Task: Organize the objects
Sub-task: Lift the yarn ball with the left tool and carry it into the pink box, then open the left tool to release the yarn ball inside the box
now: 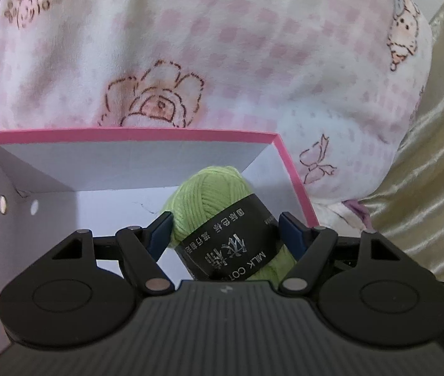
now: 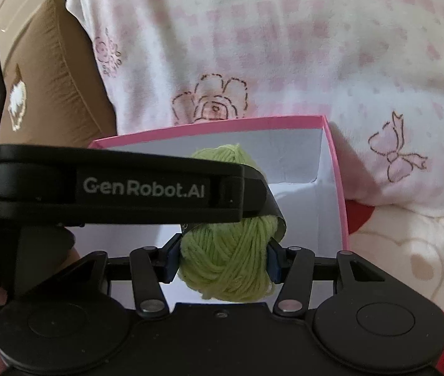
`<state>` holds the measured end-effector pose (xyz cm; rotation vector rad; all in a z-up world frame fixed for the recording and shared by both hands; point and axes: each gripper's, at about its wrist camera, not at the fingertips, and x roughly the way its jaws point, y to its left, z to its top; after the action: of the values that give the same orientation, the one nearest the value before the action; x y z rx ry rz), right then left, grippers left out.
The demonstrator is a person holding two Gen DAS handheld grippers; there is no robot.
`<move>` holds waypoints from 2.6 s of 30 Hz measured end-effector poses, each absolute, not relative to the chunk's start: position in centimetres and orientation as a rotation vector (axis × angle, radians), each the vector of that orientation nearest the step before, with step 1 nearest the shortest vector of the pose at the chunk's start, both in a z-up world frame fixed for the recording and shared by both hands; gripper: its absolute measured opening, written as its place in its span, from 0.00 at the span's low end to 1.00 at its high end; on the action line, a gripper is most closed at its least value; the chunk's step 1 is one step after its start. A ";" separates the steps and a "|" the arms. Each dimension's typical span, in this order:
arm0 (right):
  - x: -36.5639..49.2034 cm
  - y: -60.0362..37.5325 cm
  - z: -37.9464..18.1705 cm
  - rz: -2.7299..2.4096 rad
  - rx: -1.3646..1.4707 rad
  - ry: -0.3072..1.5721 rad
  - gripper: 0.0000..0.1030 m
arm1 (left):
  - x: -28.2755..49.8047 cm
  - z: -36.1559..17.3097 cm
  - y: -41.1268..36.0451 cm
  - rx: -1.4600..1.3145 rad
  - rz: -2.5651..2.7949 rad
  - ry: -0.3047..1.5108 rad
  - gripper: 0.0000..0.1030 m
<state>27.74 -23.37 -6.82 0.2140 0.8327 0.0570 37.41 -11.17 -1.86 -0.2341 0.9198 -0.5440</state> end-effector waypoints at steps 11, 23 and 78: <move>29.2 -21.6 -8.9 0.011 0.087 0.871 0.54 | 38.2 -4.8 -8.5 -0.474 -0.451 1.014 0.68; 29.9 -23.0 -10.2 0.019 0.175 0.908 0.60 | 37.1 -5.1 -9.2 -0.427 -0.405 1.002 0.47; 24.7 -24.0 -8.2 0.030 0.151 0.890 0.20 | 35.6 -4.3 -9.1 -0.323 -0.456 0.971 0.25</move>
<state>24.71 -24.02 -8.20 0.1510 0.8898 0.0295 35.62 -9.13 -4.29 -0.3226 0.9708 -0.4565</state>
